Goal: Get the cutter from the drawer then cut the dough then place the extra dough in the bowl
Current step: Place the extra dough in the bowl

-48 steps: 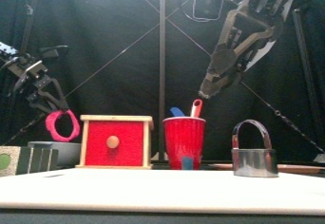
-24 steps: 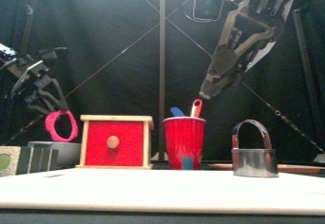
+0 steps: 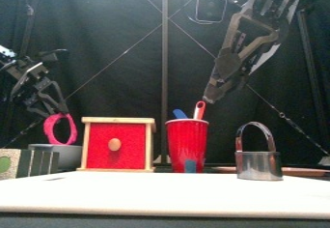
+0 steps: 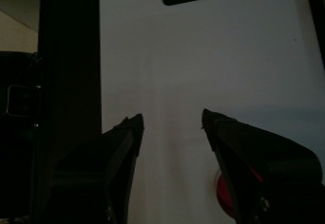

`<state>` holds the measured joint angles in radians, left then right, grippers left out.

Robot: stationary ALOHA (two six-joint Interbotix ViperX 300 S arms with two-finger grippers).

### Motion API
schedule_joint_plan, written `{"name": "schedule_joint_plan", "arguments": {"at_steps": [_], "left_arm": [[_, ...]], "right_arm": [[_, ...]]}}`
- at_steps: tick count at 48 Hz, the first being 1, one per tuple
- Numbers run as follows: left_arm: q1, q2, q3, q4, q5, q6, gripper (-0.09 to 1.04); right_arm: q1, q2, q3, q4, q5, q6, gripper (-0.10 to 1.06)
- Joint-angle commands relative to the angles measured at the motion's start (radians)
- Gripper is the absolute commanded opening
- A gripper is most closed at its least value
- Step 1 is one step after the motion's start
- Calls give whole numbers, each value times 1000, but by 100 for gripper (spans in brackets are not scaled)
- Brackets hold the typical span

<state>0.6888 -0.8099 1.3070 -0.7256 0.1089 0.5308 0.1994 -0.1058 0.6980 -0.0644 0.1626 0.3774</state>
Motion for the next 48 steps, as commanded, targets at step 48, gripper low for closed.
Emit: {"name": "schedule_joint_plan", "arguments": {"at_steps": [48], "left_arm": [[-49,5,-26,-147,-57,-20,89]], "right_arm": [[-6,-15,-11,-18,-21,0,87]]}}
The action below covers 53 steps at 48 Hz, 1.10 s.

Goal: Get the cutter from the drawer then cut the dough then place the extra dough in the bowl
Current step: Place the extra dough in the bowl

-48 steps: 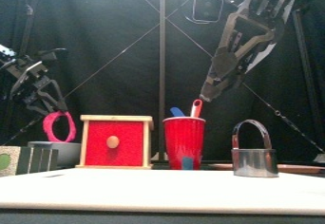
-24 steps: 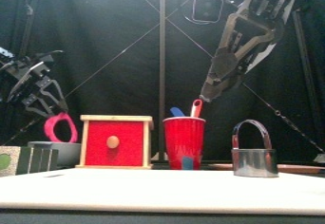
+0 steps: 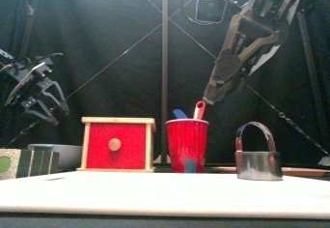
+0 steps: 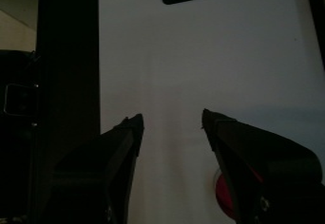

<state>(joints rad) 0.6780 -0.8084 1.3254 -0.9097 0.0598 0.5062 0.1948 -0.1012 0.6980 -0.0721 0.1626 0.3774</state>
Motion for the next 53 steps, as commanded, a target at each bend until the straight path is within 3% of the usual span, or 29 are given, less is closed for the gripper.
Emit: {"name": "schedule_joint_plan", "arguments": {"at_steps": [1,10,17,30,43,53], "left_arm": [[-52,3,-51,49,-9,6,88],[-232,3,-87,242,-71,6,88],[-413,3,-80,396,-259,0,88],[-680,26,-46,466,-565,-12,88],[-813,161,-74,471,-646,-84,88],[-827,276,-104,515,-673,-97,88]], "right_arm": [[-2,-21,-9,-15,-26,-2,87],[-26,-60,21,-66,-133,-3,87],[-74,-104,83,-95,-296,-9,87],[-152,-158,195,-114,-541,-12,87],[-166,-155,218,-121,-597,-20,87],[-175,-155,222,-196,-601,-17,87]]}}
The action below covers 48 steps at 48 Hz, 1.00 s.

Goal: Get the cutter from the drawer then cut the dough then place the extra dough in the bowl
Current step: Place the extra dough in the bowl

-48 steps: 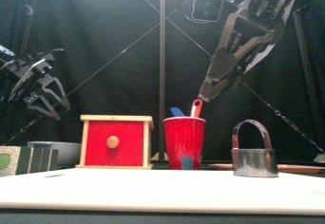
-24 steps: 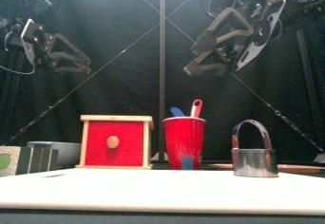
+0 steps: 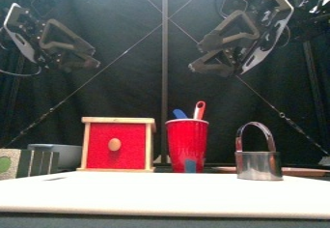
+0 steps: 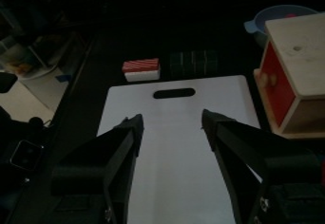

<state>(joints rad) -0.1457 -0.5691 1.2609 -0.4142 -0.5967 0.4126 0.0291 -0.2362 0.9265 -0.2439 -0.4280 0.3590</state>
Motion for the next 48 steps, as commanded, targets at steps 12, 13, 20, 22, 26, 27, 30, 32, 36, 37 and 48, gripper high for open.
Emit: {"name": "schedule_joint_plan", "arguments": {"at_steps": [12,13,20,22,26,27,30,32,36,37,48], "left_arm": [[-8,81,-74,26,-17,-5,88],[-9,81,-77,28,-17,-6,88],[-20,81,-92,26,-17,-8,88],[-18,83,-92,26,-17,-8,88],[-20,86,-87,23,-17,-8,88],[-18,89,-86,21,-17,-8,88],[-20,97,-84,17,-17,-8,88],[-20,103,-84,15,-17,-9,88],[-20,115,-84,17,-17,-8,88],[-20,118,-84,17,-15,-8,88],[-20,137,-94,17,-17,-8,88]], "right_arm": [[-11,-18,5,-43,-11,3,87],[-9,-18,5,-43,-11,2,87],[-11,-17,8,-44,-11,0,87],[-11,-17,11,-44,-11,0,87],[-14,-12,14,-41,-11,2,87],[-14,-12,12,-41,-11,2,87],[-14,-8,14,-41,-11,3,87],[-14,-5,15,-40,-11,3,87],[-12,5,12,-41,-11,3,87],[-14,6,12,-41,-11,5,87],[-15,11,11,-28,-11,12,87]]}}
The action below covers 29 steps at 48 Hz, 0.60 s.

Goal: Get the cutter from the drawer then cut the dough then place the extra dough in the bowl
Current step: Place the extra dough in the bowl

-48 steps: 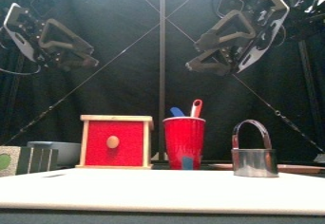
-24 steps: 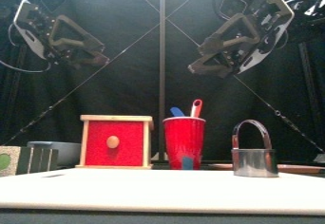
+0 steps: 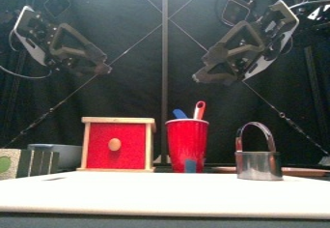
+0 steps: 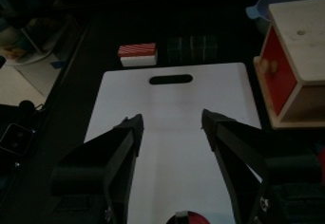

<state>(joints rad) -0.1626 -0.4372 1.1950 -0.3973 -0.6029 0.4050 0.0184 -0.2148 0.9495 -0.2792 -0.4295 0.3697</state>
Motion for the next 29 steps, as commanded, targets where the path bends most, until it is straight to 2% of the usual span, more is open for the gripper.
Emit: {"name": "schedule_joint_plan", "arguments": {"at_steps": [1,16,29], "left_arm": [[-3,6,-28,2,-9,0,88],[-3,9,-15,0,-8,2,88],[11,8,-6,2,-5,3,88]], "right_arm": [[-5,-11,-11,8,-9,2,87],[-5,-9,-9,8,-9,-2,87],[-21,-9,-11,8,-9,-5,87]]}}
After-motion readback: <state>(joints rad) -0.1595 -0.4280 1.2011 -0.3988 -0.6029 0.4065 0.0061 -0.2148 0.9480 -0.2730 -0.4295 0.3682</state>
